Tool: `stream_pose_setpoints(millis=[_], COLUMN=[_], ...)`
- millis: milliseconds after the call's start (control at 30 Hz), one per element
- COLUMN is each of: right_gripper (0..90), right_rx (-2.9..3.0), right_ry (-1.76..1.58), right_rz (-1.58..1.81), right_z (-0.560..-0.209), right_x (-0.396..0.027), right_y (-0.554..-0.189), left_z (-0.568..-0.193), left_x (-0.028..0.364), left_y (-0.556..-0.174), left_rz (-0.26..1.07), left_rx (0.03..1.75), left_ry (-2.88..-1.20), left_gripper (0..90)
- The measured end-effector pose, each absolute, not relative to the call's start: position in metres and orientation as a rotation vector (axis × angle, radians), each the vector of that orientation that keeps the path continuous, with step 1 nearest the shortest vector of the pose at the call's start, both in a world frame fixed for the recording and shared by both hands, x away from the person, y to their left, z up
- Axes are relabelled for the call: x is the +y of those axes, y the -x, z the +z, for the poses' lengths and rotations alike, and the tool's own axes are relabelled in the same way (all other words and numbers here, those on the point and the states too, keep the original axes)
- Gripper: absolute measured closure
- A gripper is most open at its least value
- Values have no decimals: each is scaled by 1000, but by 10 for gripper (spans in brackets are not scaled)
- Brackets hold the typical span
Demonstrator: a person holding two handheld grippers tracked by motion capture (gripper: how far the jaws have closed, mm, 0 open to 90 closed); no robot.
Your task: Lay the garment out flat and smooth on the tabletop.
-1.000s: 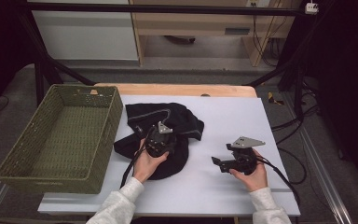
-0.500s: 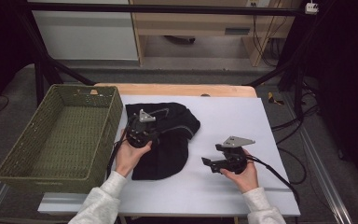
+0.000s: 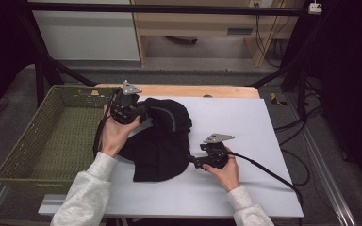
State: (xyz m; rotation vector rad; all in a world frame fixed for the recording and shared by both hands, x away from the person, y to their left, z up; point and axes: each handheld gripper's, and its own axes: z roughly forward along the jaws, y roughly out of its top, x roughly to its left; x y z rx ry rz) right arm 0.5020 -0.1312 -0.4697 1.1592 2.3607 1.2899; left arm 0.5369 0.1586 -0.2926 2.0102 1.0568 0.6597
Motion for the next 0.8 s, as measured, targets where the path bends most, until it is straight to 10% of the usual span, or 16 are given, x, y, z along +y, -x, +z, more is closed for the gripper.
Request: stream_pose_setpoints(millis=[267, 433, 800], right_gripper=[521, 860, 878], right_rx=[2374, 2436, 2215], right_ry=[-1211, -1164, -1184], right_rz=[1283, 1252, 1312], right_z=[-487, -483, -398], right_x=[-118, -113, -167], right_y=[-517, -516, -516], left_z=[-268, -258, -215], left_x=[171, 178, 192], left_y=[-545, -548, -549], left_rz=[666, 651, 677], left_rx=[1066, 1083, 1089], left_ry=[-1963, -1943, -1856], left_gripper=[811, 811, 812])
